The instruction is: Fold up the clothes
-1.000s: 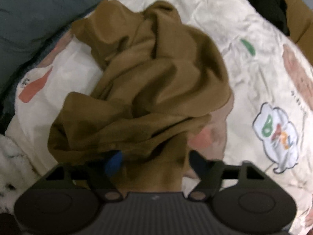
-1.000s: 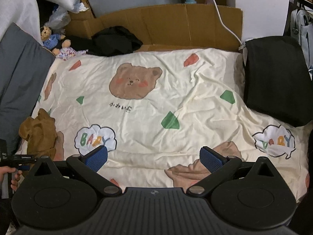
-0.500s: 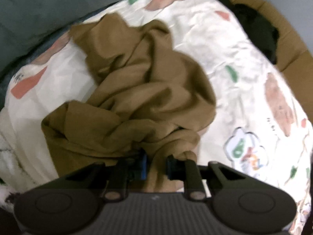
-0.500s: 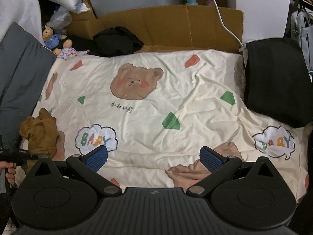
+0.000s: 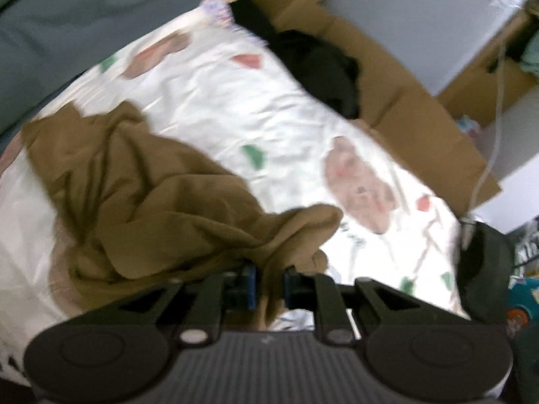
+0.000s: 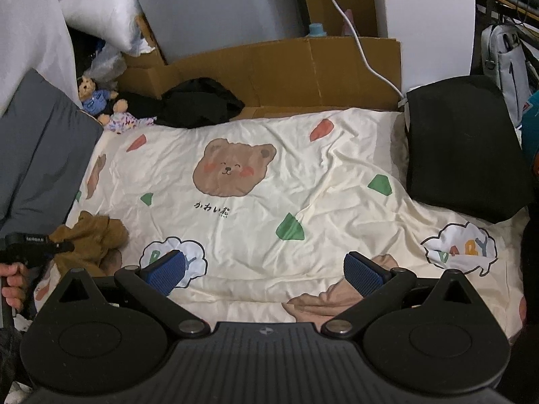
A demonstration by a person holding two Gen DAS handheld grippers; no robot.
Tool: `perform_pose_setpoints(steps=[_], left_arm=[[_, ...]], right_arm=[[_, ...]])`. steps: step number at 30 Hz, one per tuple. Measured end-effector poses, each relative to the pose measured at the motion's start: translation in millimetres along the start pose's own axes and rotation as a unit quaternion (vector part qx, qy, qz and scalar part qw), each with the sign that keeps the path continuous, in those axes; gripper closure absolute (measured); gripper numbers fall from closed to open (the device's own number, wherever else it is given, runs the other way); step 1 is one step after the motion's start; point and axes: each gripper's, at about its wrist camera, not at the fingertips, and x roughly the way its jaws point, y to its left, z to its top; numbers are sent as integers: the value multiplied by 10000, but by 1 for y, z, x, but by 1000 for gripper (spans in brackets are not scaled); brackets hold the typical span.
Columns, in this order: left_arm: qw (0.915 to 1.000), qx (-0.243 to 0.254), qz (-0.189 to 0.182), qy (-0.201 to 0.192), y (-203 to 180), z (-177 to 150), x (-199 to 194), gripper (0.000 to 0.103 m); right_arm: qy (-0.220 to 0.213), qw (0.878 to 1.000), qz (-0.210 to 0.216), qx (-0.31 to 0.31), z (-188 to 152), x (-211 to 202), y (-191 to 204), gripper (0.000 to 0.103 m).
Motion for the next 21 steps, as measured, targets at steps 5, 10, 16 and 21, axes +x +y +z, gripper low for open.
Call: perform_pose_setpoints(steps=[5, 10, 16, 21], left_arm=[[9992, 115, -367, -88, -39, 12, -5, 91], [9969, 193, -753, -96, -72, 16, -4, 103], [9909, 697, -1119, -260, -118, 17, -12, 103], [9943, 596, -860, -211, -123, 11, -12, 88]], right_arm=[[-113, 9999, 80, 53, -1, -8, -5, 0], [-223, 9996, 159, 107, -2, -15, -10, 0], [-309, 9991, 216, 190, -6, -22, -18, 0], [-370, 9987, 221, 254, -10, -29, -26, 0]])
